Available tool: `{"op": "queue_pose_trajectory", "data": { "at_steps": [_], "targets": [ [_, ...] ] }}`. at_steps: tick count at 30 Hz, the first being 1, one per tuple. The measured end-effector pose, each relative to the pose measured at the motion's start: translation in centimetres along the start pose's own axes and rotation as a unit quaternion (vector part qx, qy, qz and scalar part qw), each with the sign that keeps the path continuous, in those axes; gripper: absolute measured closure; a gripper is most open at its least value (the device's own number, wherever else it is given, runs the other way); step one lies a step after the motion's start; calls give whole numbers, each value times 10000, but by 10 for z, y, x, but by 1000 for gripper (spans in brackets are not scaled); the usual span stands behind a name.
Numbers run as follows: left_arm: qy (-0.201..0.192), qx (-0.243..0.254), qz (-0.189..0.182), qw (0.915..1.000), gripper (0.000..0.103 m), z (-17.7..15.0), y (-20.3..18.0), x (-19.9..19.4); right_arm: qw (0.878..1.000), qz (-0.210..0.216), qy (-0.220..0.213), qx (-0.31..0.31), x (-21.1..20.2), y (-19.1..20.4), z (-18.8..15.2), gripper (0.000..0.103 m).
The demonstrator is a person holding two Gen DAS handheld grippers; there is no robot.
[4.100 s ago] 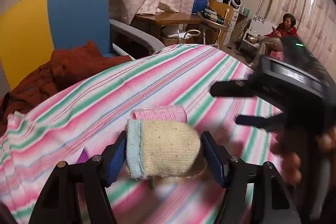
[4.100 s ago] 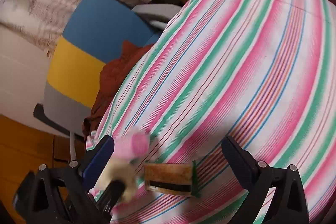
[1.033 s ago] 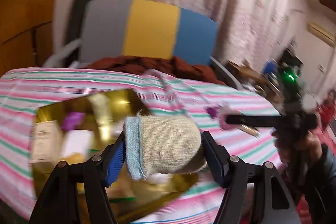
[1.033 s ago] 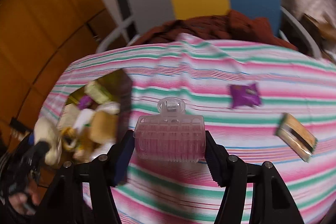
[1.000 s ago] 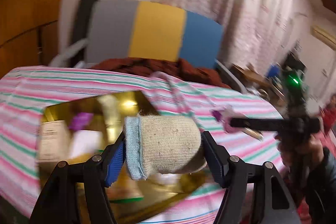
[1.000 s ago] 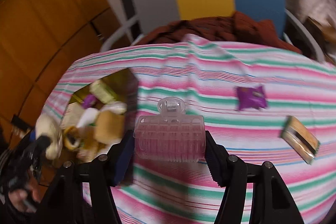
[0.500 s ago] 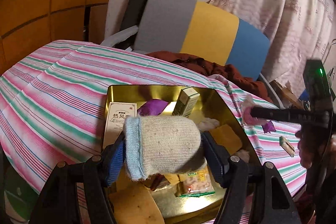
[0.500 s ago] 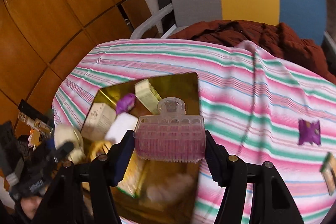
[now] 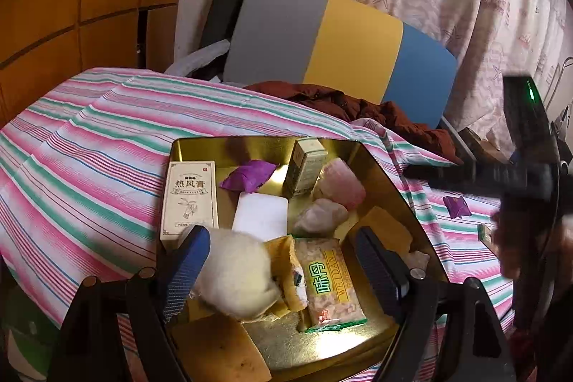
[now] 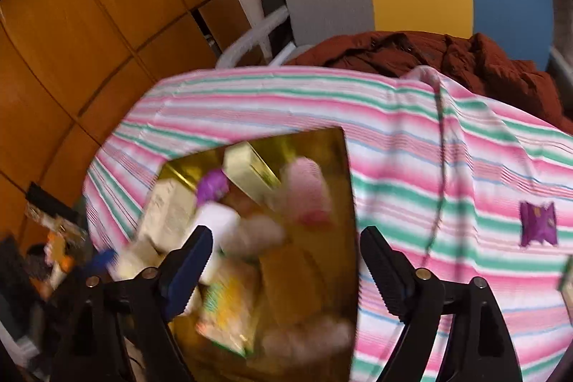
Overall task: Organize objects
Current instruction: 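Open both grippers to drop the sock and hair roller into the tray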
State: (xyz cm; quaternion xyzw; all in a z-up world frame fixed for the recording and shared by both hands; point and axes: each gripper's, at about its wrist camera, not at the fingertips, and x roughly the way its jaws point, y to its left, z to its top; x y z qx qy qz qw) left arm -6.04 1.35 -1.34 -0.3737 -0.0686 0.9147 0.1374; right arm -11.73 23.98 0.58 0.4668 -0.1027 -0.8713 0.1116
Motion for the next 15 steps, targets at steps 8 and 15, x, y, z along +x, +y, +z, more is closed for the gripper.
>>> {"op": "queue_pose_trajectory", "data": {
  "at_steps": [8, 15],
  "targets": [
    [37, 202, 155, 9997, 19, -3, -18, -5, 9997, -236, -112, 19, -18, -7, -41, 11],
    [-11, 450, 319, 9985, 19, -9, -35, -13, 9986, -452, -290, -29, -35, -6, -59, 8]
  ]
}}
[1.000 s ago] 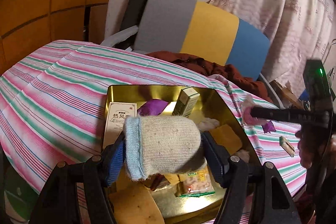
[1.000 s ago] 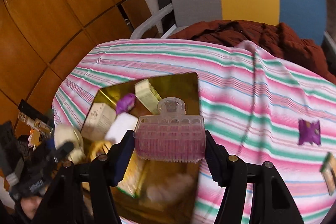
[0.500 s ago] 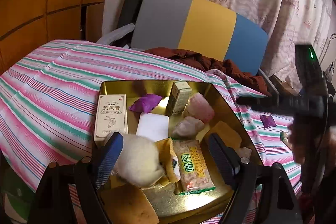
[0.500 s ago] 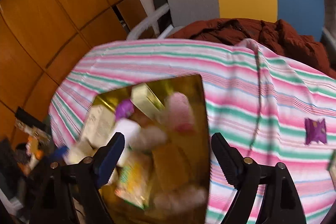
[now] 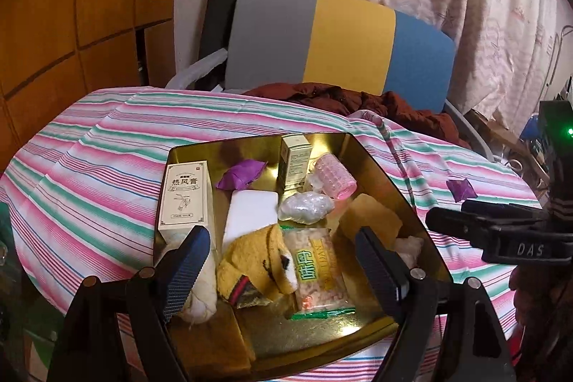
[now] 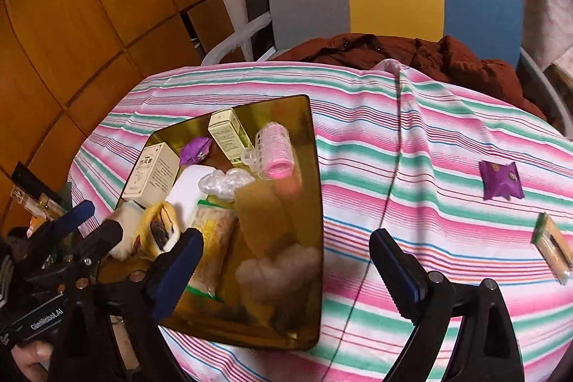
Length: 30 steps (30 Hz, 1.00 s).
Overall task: Organize objects
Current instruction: 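Open both grippers to drop the sock and hair roller into the tray, then move both open grippers toward the cracker packet and purple packet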
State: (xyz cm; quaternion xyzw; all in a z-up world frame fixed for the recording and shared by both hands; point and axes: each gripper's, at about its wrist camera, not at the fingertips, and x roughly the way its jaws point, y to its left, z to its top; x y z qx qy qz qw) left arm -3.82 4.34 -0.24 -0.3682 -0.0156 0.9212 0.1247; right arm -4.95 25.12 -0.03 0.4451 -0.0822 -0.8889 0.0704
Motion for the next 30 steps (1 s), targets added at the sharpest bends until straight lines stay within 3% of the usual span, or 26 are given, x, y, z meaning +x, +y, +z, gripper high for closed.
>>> {"op": "queue_pose_trajectory", "data": {
  "at_steps": [11, 21, 30],
  "targets": [
    [-43, 388, 42, 9992, 19, -4, -19, -5, 9992, -337, -102, -171, -14, 1, -18, 1],
    [-107, 556, 155, 9983, 19, -4, -25, -8, 9981, -575, -174, -167, -20, -1, -22, 0],
    [-60, 828, 86, 9965, 19, -5, -39, -6, 9964, -839, -113, 16, -26, -27, -29, 0]
  ]
}}
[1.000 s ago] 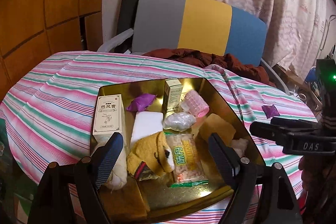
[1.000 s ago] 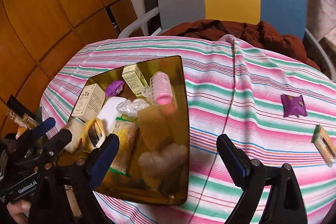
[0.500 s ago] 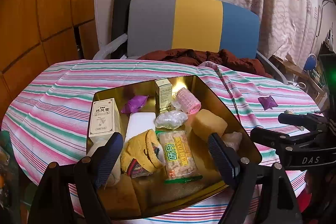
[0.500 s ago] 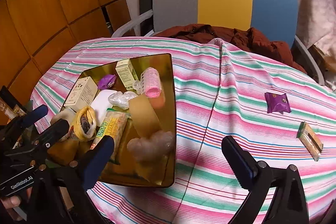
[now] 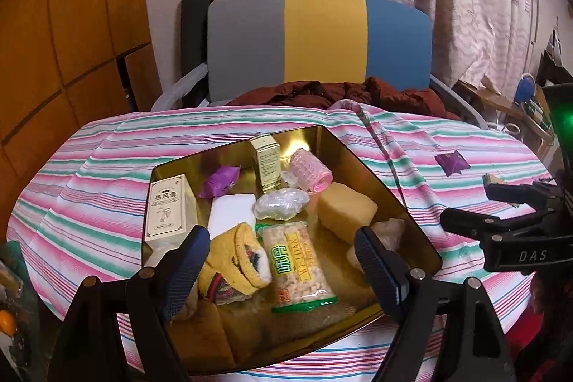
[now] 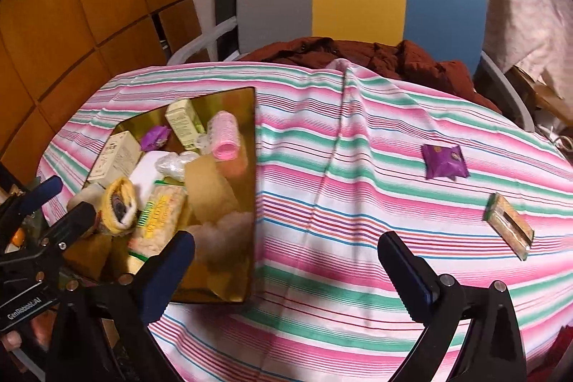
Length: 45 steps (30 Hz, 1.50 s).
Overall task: Organize objects
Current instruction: 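Move both open grippers toward the cracker packet and purple packet, then grasp the cracker packet lengthwise with the right gripper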
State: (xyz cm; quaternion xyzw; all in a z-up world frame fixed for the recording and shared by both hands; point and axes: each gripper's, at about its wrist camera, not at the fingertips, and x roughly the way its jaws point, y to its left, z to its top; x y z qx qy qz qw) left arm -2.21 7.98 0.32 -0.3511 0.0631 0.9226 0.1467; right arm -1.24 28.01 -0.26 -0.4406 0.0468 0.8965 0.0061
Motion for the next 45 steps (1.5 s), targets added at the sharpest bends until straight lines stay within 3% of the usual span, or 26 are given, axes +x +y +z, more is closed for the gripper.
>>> {"op": "queue_pose_trajectory", "data": {
  "at_steps": [10, 15, 23, 30, 34, 37, 45],
  "targets": [
    [-64, 432, -309, 9986, 19, 12, -34, 3, 9976, -455, 137, 507, -3, -59, -5, 0],
    [-56, 617, -680, 9958, 19, 14, -54, 4, 9913, -752, 247, 1053, -8, -107, -12, 0],
    [100, 768, -1244, 9892, 19, 15, -82, 10, 9677, -1218, 330, 2183, -22, -190, -23, 0],
    [237, 906, -1441, 9851, 19, 13, -102, 18, 9458, -1649, 412, 2766, -34, -254, -28, 0],
    [327, 988, -1518, 9829, 19, 11, -110, 23, 9270, -1744, 387, 3298, -37, -290, -35, 0],
    [358, 1066, -1625, 9803, 19, 10, -116, 25, 9286, -1779, 530, 3214, -31, -300, -33, 0],
    [426, 1176, -1823, 9753, 19, 10, -130, 28, 9599, -1752, 1271, 1781, 21, -287, -8, 0]
  ]
}}
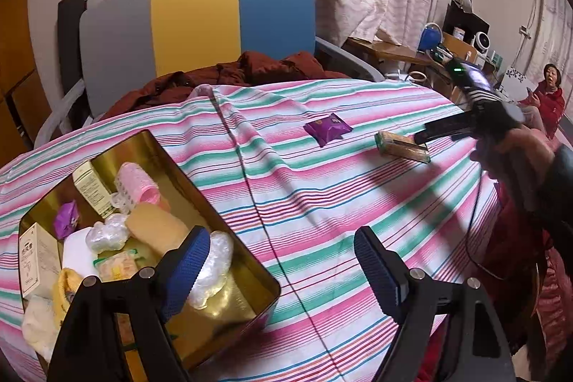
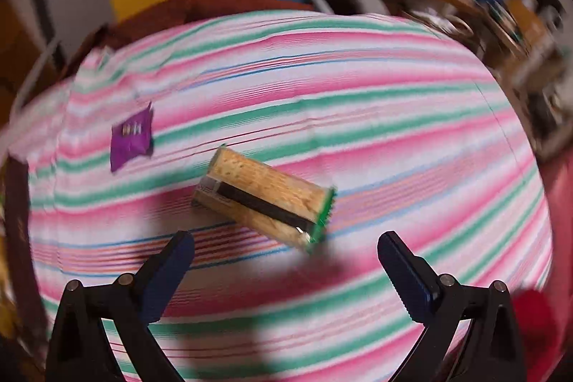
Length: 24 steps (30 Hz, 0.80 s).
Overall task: Organize objects
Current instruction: 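Grasp the cracker packet lengthwise with the right gripper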
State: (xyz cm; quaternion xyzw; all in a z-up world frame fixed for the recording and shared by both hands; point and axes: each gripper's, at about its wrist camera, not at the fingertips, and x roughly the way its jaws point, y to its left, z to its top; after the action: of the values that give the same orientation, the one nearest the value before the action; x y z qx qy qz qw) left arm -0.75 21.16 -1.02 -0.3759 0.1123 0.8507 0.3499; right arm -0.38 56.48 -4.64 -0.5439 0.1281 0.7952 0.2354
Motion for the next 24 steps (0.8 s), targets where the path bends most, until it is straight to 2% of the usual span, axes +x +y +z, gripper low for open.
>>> {"op": "queue_pose_trajectory", "data": {
  "at_steps": [5, 9, 12, 14, 16, 17, 18, 19, 24],
  "targets": [
    [54, 48, -83, 9999, 19, 1, -4, 4, 9957, -131, 100, -916, 21, 20, 14, 0],
    [143, 27, -121, 9998, 19, 2, -4, 10, 9926, -126, 231, -1182, 36, 21, 21, 0],
    [218, 22, -147, 9997, 19, 5, -6, 16, 9933, 98, 315, -1104, 45, 17, 25, 0],
    [232, 24, -176, 9996, 19, 8, -7, 19, 9932, 190, 482, -1044, 50, 16, 23, 10],
    [197, 48, -209, 9996, 19, 13, -10, 21, 9929, 45, 519, -1072, 50, 16, 20, 32],
    [174, 68, -231, 9996, 19, 16, -11, 21, 9935, 127, 489, -1017, 46, 15, 18, 37],
    [158, 93, -249, 9995, 19, 19, -13, 23, 9943, 262, 435, -941, 40, 13, 17, 48],
    [154, 109, -254, 9995, 19, 23, -14, 24, 9947, 373, 403, -869, 37, 11, 16, 54],
    [201, 229, -254, 9992, 19, 43, -26, 40, 9960, 468, 257, -710, 34, 7, 7, 52]
  ]
}}
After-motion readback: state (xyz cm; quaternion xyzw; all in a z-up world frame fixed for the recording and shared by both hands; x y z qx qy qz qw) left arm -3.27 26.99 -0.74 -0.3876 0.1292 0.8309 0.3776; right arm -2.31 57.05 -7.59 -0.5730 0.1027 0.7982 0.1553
